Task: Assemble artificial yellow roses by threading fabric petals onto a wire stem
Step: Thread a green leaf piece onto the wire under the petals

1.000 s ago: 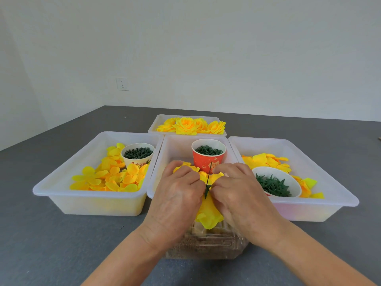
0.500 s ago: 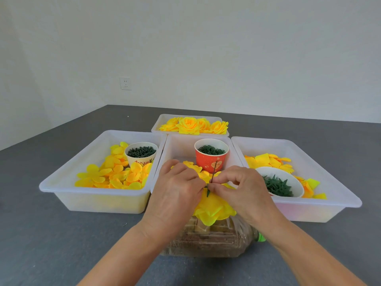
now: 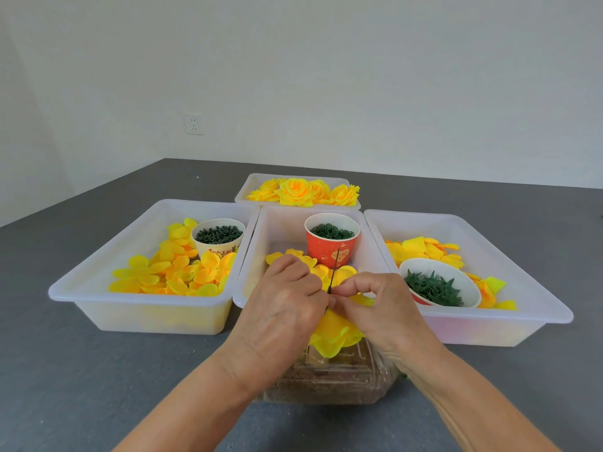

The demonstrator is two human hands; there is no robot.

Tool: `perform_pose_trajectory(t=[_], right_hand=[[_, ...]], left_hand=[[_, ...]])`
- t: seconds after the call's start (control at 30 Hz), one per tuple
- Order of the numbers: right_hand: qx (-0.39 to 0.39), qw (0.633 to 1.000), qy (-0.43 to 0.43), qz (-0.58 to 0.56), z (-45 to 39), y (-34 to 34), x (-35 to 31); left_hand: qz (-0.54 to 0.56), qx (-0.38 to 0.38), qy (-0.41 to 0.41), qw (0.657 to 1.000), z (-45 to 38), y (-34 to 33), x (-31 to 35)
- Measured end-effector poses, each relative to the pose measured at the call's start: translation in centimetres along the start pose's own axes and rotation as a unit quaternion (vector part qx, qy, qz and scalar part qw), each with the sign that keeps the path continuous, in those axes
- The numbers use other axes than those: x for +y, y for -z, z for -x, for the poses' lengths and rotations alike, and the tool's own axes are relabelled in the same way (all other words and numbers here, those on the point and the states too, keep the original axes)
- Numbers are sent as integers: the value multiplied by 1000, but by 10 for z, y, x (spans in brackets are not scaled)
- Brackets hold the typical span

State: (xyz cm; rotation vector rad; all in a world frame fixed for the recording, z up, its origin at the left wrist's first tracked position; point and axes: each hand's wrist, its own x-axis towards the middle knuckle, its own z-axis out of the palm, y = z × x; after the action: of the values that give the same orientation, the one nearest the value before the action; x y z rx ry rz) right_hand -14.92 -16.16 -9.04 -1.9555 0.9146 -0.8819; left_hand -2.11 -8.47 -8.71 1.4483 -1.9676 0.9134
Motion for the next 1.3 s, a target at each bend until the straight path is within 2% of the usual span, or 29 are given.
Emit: perform_pose_trajectory(t=[0.23, 0.4, 0.47, 0.53, 0.63, 0.73, 0.83, 1.0, 1.1, 1.23, 1.3], right_hand=[[-58, 993, -66, -78, 3, 12, -5], [-80, 993, -55, -68, 0, 18, -9], [-72, 994, -41, -69, -2, 18, -11], [-64, 995, -29, -65, -4, 15, -11], [-48, 998, -15, -46, -3, 6, -11], [-25, 999, -13, -42, -2, 4, -7], [-11, 999, -1, -38, -1, 3, -1], [29, 997, 78, 0, 5, -4, 8], [43, 994, 96, -12, 6, -7, 12], [49, 992, 110, -31, 5, -12, 20], [51, 991, 118, -29, 5, -13, 22]], left_hand=[[-16, -24, -5, 1000, 3, 7, -4], [2, -54, 69, 996, 11, 7, -5], [34, -79, 111, 990, 12, 10, -8], [93, -72, 175, 978, 10, 12, -11], [220, -24, 266, 938, 2, 12, -7], [341, -47, 334, 878, -5, 5, 3], [400, -40, 380, 833, -6, -2, 8], [472, 17, 439, 764, 2, -11, 12], [459, 32, 454, 763, 5, -15, 16], [394, 72, 425, 812, 10, -20, 22], [387, 85, 411, 821, 11, -22, 23]])
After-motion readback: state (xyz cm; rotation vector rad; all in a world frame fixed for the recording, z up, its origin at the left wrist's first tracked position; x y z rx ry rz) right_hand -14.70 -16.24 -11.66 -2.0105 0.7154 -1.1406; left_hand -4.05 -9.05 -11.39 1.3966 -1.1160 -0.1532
